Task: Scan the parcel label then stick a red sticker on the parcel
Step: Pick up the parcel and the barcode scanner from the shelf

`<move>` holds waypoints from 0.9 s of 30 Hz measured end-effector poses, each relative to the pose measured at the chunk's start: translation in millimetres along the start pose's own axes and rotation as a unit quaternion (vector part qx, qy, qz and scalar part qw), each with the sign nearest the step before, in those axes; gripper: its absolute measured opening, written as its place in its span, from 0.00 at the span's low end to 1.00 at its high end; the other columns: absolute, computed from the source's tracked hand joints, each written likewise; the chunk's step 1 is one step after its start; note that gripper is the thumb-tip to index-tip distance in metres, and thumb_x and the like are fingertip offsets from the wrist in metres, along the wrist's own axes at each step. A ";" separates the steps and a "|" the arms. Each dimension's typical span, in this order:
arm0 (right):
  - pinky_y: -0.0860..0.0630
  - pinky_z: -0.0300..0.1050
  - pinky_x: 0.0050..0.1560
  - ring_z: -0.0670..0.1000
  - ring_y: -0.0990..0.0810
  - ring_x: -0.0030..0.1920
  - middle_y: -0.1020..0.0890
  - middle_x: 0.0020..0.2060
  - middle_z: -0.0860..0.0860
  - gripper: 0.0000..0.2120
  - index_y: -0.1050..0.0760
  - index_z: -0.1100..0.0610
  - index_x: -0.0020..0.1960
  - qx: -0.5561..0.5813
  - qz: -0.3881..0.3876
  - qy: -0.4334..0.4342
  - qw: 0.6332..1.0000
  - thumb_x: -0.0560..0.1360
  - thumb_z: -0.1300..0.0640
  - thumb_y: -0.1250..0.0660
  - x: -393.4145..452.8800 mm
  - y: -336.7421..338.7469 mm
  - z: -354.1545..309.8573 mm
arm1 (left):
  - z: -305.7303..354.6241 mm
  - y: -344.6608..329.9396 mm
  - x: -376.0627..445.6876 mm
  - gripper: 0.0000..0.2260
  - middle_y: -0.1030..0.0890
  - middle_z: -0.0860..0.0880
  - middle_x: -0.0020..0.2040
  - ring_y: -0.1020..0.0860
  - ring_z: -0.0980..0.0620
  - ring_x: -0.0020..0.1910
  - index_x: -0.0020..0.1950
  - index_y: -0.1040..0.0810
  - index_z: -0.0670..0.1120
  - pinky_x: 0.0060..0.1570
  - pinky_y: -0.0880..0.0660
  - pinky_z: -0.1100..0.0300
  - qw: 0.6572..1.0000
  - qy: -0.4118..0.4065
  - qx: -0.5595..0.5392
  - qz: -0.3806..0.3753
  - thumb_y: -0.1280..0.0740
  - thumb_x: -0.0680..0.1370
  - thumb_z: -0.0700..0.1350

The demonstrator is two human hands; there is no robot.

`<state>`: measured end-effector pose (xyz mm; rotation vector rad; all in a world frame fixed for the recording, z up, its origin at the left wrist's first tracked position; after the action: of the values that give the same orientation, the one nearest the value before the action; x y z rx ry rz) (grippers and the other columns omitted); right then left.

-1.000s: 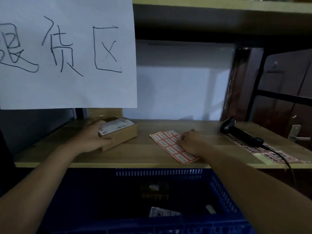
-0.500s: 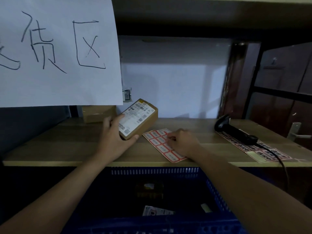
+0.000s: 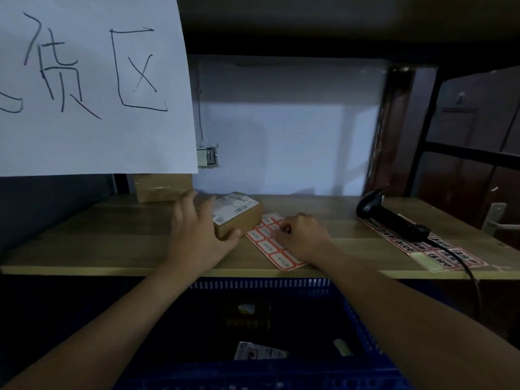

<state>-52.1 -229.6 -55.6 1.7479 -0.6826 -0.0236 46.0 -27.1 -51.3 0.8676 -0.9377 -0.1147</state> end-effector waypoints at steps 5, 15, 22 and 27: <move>0.25 0.43 0.43 0.50 0.18 0.44 0.15 0.49 0.52 0.12 0.18 0.47 0.55 0.051 -0.068 0.012 0.996 0.76 0.45 0.36 9.2 -1.5 8.9 | 53.1 0.4 -32.2 0.28 0.34 0.54 0.67 0.33 0.53 0.63 0.68 0.32 0.52 0.56 0.31 0.58 0.959 -0.269 -0.042 -0.077 0.41 0.73 0.66; 0.29 0.38 0.31 0.40 0.23 0.35 0.16 0.49 0.50 0.11 0.21 0.44 0.54 0.041 -0.039 0.017 0.998 0.77 0.43 0.38 16.4 10.1 24.1 | 60.7 -12.4 -34.5 0.20 0.28 0.55 0.63 0.30 0.56 0.58 0.63 0.25 0.53 0.52 0.29 0.60 0.942 -0.293 -0.092 -0.135 0.41 0.77 0.63; 0.30 0.55 0.62 0.64 0.27 0.62 0.26 0.65 0.63 0.22 0.29 0.58 0.67 -0.088 0.072 -0.181 0.977 0.76 0.50 0.37 5.6 68.4 104.1 | -10.7 11.8 28.8 0.34 0.42 0.50 0.72 0.42 0.44 0.71 0.70 0.36 0.55 0.63 0.35 0.43 0.993 0.049 -0.069 -0.082 0.35 0.69 0.68; 0.37 0.61 0.66 0.67 0.33 0.67 0.32 0.69 0.64 0.28 0.43 0.56 0.74 -0.117 0.036 -0.245 0.962 0.76 0.54 0.39 -10.3 66.8 124.2 | -35.8 -8.2 23.2 0.31 0.32 0.47 0.67 0.30 0.48 0.59 0.69 0.35 0.54 0.47 0.32 0.56 0.976 0.096 -0.119 -0.155 0.31 0.71 0.63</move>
<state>-134.3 -343.2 -36.6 1.4928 -1.0560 -0.4827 89.1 -21.2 -52.1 0.7819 -0.5892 -0.3984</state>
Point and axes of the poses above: each hand's wrist, its own x-axis towards the middle knuckle, its own y-axis out of the back of the hand, z = x × y, the point moved 2 cm from there along x, towards the middle knuckle
